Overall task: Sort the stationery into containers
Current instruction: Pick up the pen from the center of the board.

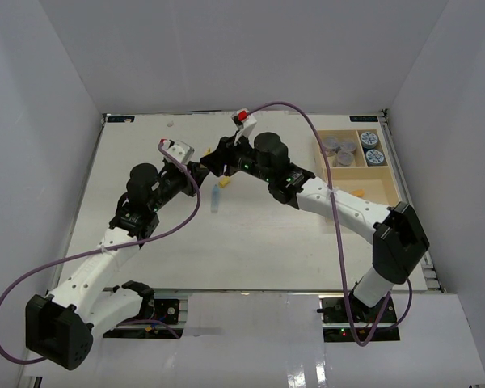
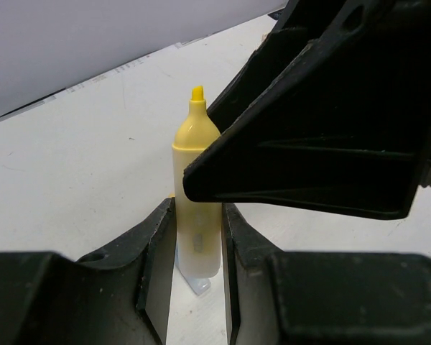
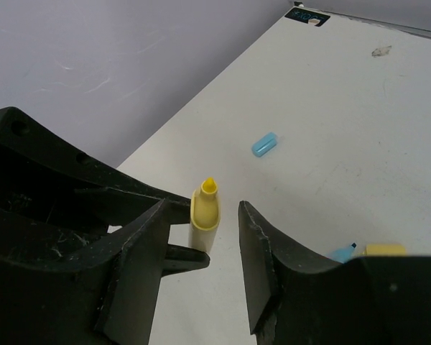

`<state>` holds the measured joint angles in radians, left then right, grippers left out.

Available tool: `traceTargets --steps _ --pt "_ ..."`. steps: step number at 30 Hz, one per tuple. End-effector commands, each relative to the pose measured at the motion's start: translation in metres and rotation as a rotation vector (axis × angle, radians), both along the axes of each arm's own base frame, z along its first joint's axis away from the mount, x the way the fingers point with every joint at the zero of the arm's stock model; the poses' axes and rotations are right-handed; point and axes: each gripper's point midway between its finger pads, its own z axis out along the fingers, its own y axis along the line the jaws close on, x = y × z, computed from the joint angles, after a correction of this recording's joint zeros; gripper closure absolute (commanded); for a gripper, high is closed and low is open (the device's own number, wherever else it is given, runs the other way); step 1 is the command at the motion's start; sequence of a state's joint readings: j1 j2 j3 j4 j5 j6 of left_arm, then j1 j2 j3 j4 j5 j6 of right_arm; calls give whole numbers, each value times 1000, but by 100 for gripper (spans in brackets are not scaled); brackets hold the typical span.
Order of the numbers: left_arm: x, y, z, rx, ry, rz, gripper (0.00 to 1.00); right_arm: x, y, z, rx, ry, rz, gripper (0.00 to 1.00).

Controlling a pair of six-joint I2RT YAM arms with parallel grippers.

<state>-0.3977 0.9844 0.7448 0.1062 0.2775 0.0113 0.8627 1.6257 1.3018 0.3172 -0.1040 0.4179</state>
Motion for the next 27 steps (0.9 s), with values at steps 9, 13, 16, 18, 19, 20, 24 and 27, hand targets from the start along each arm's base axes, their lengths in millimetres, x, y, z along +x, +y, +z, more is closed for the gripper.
traceTargets --steps 9,13,16,18,19,20,24,27 --pt "-8 -3 14 -18 -55 -34 97 1 7 30 85 -47 3 73" --pt "-8 -3 13 -18 -51 -34 91 -3 4 34 94 -61 7 92" --pt "-9 -4 13 -18 -49 -44 79 -4 -1 36 88 -78 1 92" --pt "-10 -5 11 -16 -43 -49 64 -5 -6 40 84 -102 -3 92" --pt "-10 -5 11 -15 -42 -52 56 -5 -9 42 84 -108 -5 92" --pt "-10 -6 10 -15 -35 -55 37 -6 -13 36 72 -107 -3 92" --pt "-15 -11 10 -15 -32 -92 11 -11 -36 41 62 -147 15 92" --pt "-23 -15 17 -21 -49 -139 7 -15 -52 37 35 -174 49 92"
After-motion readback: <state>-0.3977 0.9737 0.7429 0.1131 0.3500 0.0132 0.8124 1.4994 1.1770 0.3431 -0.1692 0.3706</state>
